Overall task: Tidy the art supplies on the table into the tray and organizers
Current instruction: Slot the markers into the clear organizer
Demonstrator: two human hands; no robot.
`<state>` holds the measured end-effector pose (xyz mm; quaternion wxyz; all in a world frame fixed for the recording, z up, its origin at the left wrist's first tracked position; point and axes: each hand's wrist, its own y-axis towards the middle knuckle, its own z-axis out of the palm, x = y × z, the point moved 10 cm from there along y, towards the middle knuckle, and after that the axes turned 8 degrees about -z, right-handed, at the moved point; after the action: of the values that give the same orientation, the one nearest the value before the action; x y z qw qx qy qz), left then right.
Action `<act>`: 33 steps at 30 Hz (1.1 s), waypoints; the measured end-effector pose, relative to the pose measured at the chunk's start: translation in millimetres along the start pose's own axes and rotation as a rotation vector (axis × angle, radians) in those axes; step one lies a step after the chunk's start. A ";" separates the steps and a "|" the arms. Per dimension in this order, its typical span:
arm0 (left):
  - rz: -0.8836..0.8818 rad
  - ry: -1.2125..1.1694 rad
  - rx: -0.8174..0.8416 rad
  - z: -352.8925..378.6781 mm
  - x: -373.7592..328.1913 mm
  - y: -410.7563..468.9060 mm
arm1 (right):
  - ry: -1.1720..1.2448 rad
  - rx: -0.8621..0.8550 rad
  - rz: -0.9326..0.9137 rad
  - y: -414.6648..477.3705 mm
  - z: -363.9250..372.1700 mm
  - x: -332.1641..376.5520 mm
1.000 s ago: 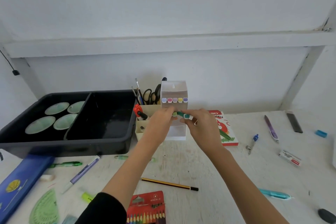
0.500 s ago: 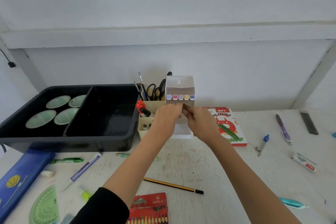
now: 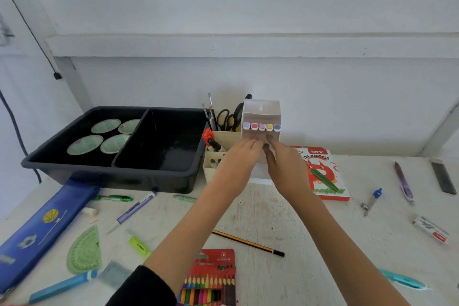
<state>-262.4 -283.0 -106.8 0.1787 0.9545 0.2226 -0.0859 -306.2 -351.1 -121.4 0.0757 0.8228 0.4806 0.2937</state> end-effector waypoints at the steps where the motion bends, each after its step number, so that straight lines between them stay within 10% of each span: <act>1: -0.022 -0.057 -0.058 -7.1 5.3 -14.1 | 0.027 -0.085 0.000 -8.1 -8.2 3.7; 5: -0.246 -0.269 -0.369 -27.6 58.0 -83.7 | 0.180 -0.267 -0.064 -45.0 -8.4 28.1; 15: -0.884 -0.324 -0.471 -3.6 184.9 -238.9 | 0.435 0.264 -0.233 -93.4 117.0 122.8; 26: -1.021 -0.262 -0.382 17.1 218.4 -281.1 | 0.083 0.514 -0.292 -121.9 176.5 187.0; 33: -1.038 -0.216 -0.320 18.0 219.2 -277.7 | 0.577 0.290 0.049 -109.6 166.2 161.9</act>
<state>-196.2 29.0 -260.9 0.2775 0.6663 0.6545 -0.2251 -236.4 -131.9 -235.1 -0.1885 0.7192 0.4991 0.4451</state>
